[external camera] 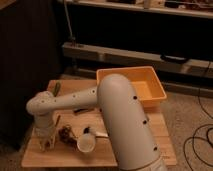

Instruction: Place fork in plastic cup

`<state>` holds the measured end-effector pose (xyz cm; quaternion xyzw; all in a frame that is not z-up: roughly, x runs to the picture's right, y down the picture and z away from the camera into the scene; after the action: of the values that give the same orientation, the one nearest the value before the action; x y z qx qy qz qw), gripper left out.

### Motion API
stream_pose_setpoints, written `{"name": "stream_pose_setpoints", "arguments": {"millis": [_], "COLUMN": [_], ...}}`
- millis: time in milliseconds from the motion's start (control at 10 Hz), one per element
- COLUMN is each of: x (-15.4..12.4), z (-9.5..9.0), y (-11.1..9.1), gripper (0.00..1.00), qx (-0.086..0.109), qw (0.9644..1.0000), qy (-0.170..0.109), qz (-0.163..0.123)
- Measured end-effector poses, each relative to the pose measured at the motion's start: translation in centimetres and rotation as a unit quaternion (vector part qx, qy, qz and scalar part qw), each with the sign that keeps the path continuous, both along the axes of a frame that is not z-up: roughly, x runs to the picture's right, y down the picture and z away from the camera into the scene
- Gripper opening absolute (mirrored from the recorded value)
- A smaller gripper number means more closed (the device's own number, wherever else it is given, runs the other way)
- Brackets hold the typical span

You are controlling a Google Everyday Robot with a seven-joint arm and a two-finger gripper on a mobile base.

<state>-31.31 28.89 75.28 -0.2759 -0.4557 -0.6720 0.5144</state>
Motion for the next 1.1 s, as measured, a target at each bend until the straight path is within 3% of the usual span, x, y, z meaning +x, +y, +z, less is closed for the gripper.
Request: {"name": "stream_pose_setpoints", "arguments": {"millis": [200,300,800,1100], "x": [0.0,-0.1,-0.1,1.9], "z": [0.2,0.2,-0.7,-3.0], "y": [0.0,0.1,-1.3,-4.9], "gripper": [0.04,0.00,0.00,0.00], "qx": [-0.002,-0.004,0.004,0.026], "qw": [1.0000,0.9999,0.9998,0.9990], "qy": [0.004,0.006,0.015,0.036], "qz": [-0.006,-0.008,-0.010,0.011]}}
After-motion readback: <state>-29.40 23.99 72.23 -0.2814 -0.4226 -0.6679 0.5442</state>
